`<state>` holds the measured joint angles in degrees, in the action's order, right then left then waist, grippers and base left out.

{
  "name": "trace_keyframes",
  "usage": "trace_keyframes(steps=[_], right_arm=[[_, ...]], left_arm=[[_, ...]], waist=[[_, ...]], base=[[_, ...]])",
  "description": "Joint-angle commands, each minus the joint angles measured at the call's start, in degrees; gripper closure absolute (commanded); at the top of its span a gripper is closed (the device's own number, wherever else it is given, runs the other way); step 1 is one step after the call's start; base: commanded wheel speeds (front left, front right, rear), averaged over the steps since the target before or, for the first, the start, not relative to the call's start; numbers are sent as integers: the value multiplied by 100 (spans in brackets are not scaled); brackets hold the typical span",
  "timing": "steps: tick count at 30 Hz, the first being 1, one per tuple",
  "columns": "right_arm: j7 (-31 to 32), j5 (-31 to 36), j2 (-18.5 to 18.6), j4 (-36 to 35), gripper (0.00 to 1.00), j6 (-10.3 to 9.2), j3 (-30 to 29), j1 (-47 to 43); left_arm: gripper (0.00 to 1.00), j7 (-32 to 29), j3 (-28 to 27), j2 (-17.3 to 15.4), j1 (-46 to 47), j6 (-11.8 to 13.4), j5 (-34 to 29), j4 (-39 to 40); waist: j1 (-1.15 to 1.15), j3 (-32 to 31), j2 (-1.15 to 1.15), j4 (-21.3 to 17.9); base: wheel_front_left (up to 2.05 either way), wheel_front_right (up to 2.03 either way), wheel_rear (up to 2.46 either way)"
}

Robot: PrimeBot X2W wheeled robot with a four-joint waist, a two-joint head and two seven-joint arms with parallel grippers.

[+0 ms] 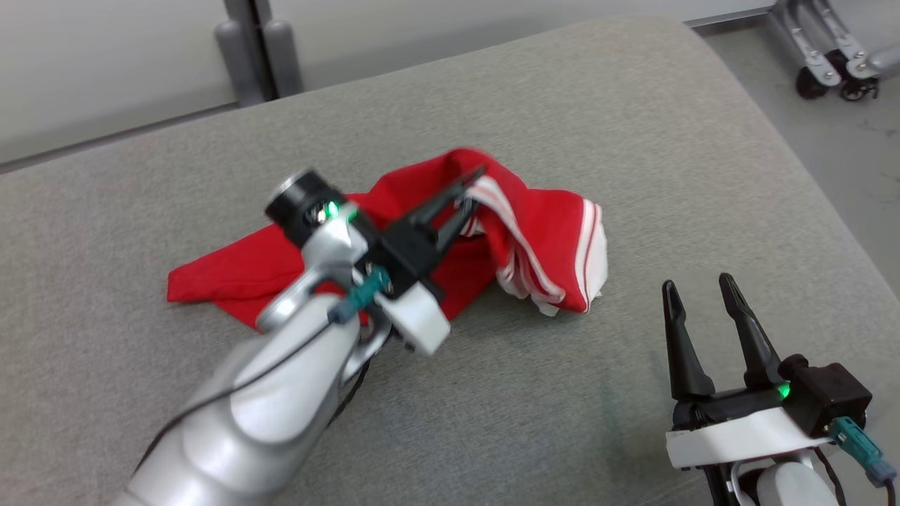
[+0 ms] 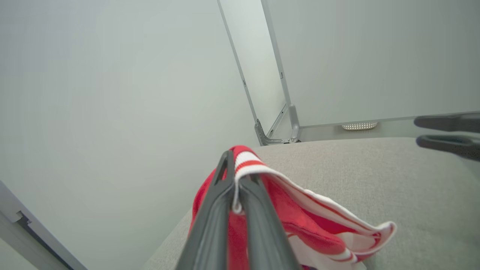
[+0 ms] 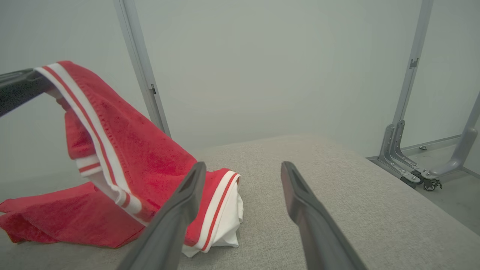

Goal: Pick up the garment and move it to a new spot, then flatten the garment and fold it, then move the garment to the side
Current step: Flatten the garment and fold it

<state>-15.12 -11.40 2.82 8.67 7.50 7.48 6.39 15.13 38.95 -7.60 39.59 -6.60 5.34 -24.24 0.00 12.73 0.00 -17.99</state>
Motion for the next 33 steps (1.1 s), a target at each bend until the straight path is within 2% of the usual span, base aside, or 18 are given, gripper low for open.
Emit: trace_keyframes(steps=[1,5,10,15,19,24,29,33], right_arm=[[-3,-45,14,26,0,-2,-18,-60],[-3,-200,15,71,0,-2,-80,-179],[-4,-285,13,51,0,-2,-199,-224],[-4,-271,12,46,0,-2,-501,-270],[-3,-186,12,11,0,-2,-729,-277],[-3,-56,13,-60,0,-2,-1188,-299],[-3,27,13,-89,0,-2,-1571,-375],[-3,125,14,-113,0,-2,-1585,-335]], left_arm=[[100,2,-50,2,170,-23,83,-1],[100,-125,41,237,1108,-90,1296,-82],[100,-630,74,182,2151,-88,2680,247],[100,-696,-305,71,3129,-85,3222,209],[100,-637,-562,-95,3300,-42,3338,9],[100,-712,-921,-585,2369,170,3708,-173],[100,-481,-1441,-1162,275,392,4400,-106],[100,-621,-1734,-1577,-1102,518,4881,-375]], waist=[[0,-128,0,-135],[0,-397,0,-506],[0,-600,0,-752],[0,-690,0,-680],[0,-701,0,-518],[0,-642,0,-188],[0,-528,0,75],[0,-389,0,268]], base=[[0,0,0],[0,0,0],[0,0,0],[0,0,0],[0,0,0],[0,0,0],[0,0,0],[0,0,0]])
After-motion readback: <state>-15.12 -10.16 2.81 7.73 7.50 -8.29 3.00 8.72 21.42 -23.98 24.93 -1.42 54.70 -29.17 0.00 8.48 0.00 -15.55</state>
